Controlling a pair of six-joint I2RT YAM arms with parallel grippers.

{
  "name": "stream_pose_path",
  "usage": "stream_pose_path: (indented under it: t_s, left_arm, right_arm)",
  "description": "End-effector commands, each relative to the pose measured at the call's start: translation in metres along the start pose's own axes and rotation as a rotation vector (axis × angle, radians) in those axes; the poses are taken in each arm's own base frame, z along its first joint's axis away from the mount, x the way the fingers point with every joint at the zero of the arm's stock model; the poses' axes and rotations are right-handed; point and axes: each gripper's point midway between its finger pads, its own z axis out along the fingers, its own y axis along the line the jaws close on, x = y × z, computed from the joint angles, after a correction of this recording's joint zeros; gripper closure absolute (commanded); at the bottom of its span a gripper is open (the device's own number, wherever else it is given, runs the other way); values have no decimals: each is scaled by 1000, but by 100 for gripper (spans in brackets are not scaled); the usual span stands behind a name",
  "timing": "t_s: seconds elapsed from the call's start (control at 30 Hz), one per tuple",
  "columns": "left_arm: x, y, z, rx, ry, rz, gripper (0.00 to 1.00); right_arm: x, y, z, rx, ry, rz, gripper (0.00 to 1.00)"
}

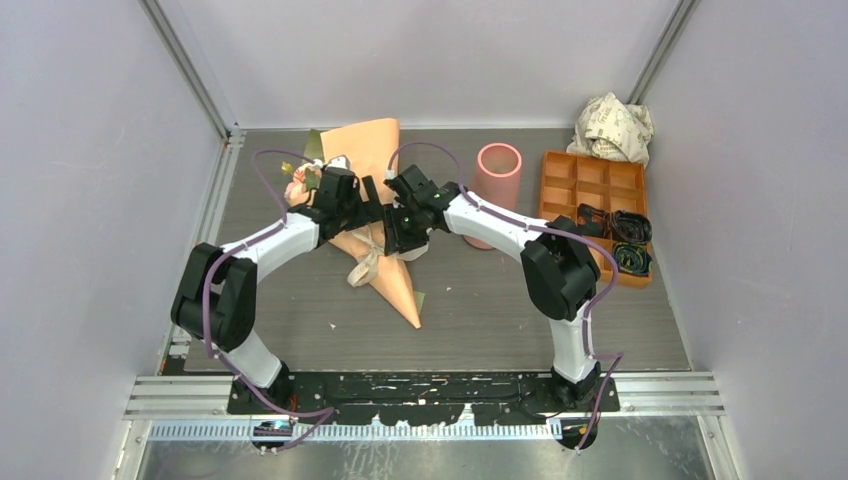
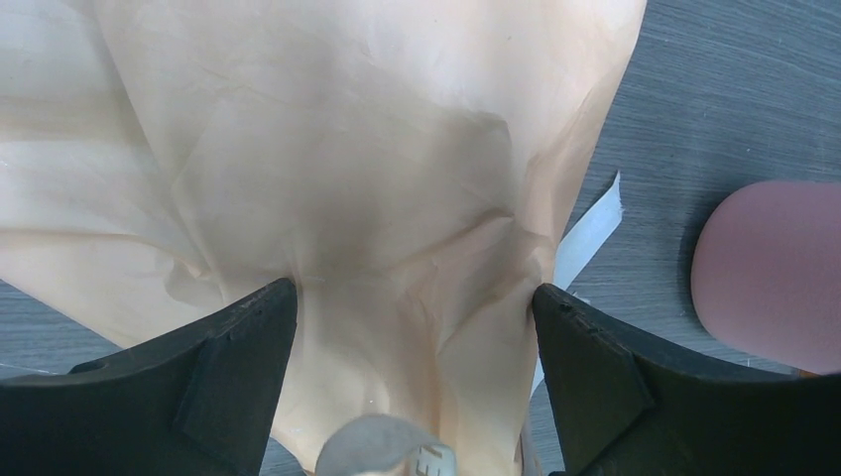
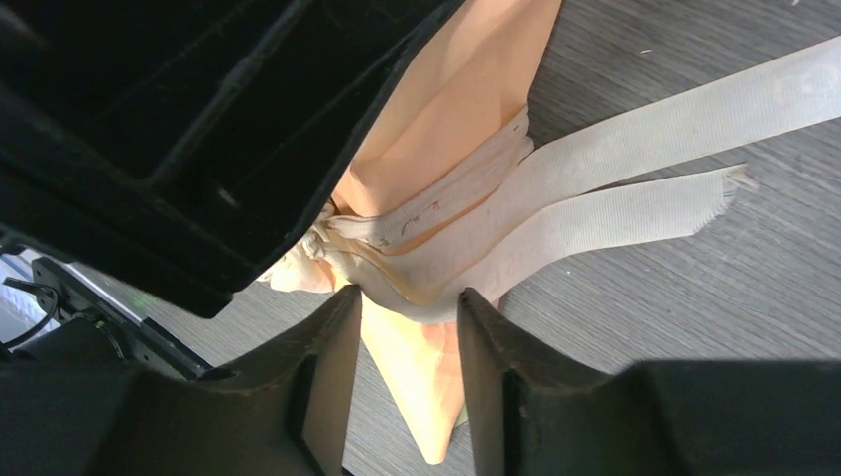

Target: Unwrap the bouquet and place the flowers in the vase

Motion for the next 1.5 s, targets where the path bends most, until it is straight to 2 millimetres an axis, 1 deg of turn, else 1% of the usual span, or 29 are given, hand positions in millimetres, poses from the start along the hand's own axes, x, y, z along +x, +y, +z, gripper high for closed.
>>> stream_pose_path:
  t_s: [0.0,0.03,0.07,0.17,0.3,0.43,0.57,0.73,0.77,0.87,1.03,1.13,1.23,1.3,1.37,1.47]
  left_arm:
    - [-22,-7,3,27,-62,-20,12]
    - [-21,-6,4,25,-58,-20,12]
    - [-21,-5,5,24,-56,-22,12]
    - [-18,-3,9,20,-48,-25,12]
    - [-14,-1,16,12,-35,-28,12]
    - [-6,7,25,-10,-13,-36,13]
    - [5,17,38,-39,17,-49,13]
    - [20,29,51,-65,66,-69,14]
    - [23,31,54,-68,74,-74,14]
    - [29,34,59,-73,94,-83,15]
    - [36,40,65,-83,116,-88,15]
    - [40,42,67,-86,127,-87,15]
    - [42,44,70,-88,137,-92,15]
    - [44,45,71,-89,142,-91,15]
    - [46,47,72,-95,148,-92,15]
    - [49,50,74,-99,158,-94,15]
  right_arm:
    - [-16,21,-5,-79,-44,-22,62]
    - [-16,21,-6,-79,-45,-18,70]
    - [-15,20,-7,-76,-47,-15,76]
    - [-17,19,-11,-65,-59,-18,83]
    - [-21,20,-19,-55,-78,-21,89]
    - [-25,24,-31,-56,-93,-22,91]
    - [-32,31,-51,-71,-130,-26,93]
    - [-43,41,-89,-83,-196,-47,95]
    - [-46,44,-99,-87,-214,-56,95]
    - [-52,50,-122,-91,-249,-75,95]
    - [-61,57,-151,-102,-306,-95,94]
    - [-63,59,-163,-100,-325,-107,93]
    - [-64,60,-168,-95,-329,-112,92]
    - [-66,62,-176,-99,-346,-117,92]
    - [-71,64,-189,-95,-377,-130,92]
    - [-84,65,-221,-61,-445,-170,92]
